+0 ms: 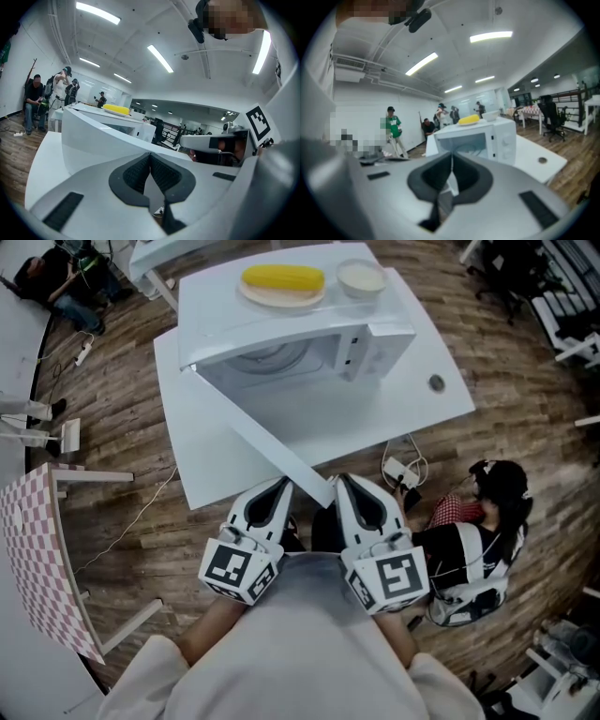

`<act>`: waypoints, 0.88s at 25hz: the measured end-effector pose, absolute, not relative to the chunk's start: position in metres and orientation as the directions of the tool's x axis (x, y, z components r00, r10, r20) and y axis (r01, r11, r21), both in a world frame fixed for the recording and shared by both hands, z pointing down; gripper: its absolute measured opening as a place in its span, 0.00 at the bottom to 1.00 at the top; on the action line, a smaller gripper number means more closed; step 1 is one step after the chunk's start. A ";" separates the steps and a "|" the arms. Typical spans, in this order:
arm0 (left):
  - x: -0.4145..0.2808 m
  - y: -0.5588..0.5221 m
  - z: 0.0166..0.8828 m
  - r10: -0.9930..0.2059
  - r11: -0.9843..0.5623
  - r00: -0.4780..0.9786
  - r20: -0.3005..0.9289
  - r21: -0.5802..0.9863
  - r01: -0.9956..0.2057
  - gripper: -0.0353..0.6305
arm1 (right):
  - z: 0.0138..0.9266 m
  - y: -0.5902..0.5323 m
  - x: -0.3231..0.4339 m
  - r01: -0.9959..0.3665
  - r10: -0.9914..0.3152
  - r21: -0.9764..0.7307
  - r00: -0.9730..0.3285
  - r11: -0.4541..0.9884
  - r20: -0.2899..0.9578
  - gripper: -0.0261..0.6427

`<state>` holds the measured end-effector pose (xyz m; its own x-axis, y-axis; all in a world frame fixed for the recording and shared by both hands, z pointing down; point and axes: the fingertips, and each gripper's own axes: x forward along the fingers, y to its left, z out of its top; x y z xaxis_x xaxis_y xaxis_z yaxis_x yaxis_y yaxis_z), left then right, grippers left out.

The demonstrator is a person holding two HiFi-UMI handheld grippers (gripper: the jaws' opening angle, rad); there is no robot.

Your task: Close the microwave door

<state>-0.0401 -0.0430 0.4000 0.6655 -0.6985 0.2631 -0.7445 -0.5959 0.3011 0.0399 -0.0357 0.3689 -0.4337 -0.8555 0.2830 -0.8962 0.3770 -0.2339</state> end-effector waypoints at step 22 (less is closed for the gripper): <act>-0.005 -0.079 0.405 -0.689 -0.610 0.681 0.247 0.308 -0.730 0.08 | 0.368 -0.066 0.073 -0.905 -0.870 -0.234 -0.412 0.355 0.273 0.07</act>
